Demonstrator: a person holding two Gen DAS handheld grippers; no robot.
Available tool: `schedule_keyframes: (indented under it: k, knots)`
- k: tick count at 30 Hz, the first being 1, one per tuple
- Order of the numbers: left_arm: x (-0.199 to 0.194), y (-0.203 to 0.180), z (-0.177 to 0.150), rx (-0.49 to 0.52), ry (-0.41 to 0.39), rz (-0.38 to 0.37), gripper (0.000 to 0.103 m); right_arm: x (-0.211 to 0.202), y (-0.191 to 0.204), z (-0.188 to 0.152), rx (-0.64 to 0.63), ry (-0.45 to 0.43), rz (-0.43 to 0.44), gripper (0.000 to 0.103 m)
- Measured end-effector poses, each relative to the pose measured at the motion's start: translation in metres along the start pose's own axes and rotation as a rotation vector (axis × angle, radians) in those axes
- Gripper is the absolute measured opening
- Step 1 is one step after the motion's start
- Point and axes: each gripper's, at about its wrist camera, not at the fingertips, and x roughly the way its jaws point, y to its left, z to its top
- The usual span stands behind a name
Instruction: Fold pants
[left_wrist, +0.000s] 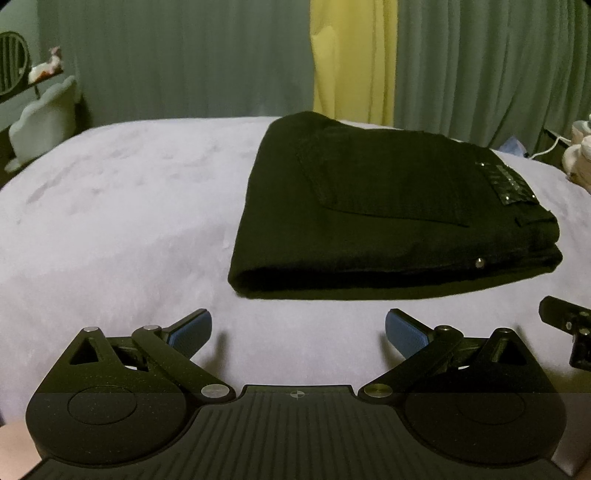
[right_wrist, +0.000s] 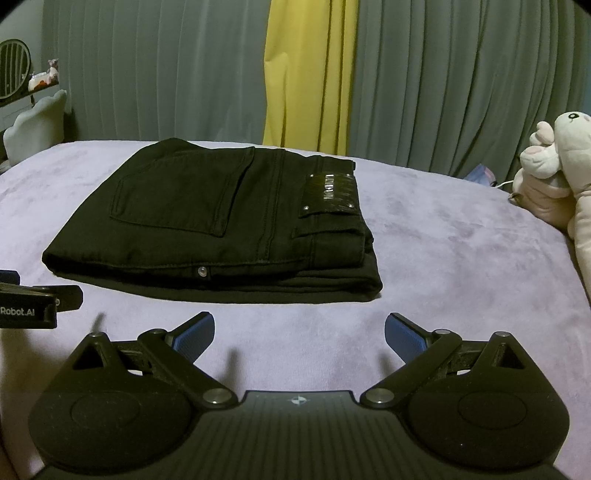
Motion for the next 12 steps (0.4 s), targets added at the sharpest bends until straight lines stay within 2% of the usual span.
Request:
schedule_keyframes:
  k: [12]
  knots:
    - [0.0002, -0.0092, -0.0014, 0.058, 0.011, 0.012, 0.103, 0.0012, -0.0008, 0.0001, 0.002, 0.001, 0.002, 0.099]
